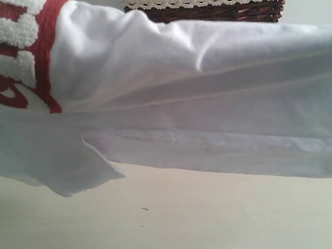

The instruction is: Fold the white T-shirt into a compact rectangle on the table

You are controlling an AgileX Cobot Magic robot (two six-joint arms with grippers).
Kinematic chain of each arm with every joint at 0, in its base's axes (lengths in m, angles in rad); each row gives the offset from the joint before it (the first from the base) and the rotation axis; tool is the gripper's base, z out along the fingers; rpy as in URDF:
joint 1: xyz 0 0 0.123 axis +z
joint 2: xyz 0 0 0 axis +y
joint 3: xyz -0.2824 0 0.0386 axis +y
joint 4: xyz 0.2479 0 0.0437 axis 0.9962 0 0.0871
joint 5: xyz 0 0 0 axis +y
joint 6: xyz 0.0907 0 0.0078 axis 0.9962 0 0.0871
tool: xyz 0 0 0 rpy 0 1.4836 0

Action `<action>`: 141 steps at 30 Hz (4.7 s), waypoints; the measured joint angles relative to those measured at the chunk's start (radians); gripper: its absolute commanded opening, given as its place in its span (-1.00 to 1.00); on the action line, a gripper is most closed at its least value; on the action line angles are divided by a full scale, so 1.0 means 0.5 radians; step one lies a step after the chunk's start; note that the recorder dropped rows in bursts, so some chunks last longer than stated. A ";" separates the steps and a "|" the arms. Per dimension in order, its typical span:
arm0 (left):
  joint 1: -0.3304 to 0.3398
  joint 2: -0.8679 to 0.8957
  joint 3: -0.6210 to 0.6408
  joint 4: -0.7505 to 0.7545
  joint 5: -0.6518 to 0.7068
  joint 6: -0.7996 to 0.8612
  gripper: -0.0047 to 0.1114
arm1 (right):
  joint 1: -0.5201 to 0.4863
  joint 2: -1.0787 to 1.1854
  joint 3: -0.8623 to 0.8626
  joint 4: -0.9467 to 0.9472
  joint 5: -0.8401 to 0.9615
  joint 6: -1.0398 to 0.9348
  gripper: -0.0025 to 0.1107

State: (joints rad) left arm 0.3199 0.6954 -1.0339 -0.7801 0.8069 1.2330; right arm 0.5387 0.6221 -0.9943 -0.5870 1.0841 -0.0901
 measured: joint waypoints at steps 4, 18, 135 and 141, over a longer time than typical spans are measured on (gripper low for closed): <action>0.000 -0.079 0.000 -0.041 0.020 0.007 -0.92 | 0.000 -0.018 0.000 0.101 0.063 -0.069 -0.96; 0.000 -0.218 -0.064 -0.060 0.124 -0.006 -0.92 | 0.000 -0.191 0.000 0.317 0.153 -0.159 -0.96; -1.380 1.624 0.698 1.237 0.542 -0.844 0.66 | 0.000 1.647 0.000 0.798 -0.748 -0.064 -0.82; -1.380 1.624 0.609 1.237 0.090 -1.255 0.66 | 0.000 1.944 0.000 0.846 -0.709 -0.119 -0.76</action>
State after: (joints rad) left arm -0.3701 1.5072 -0.7292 -0.1617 0.8522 0.6056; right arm 0.5387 1.5939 -0.9943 -0.1638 0.7298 -0.1495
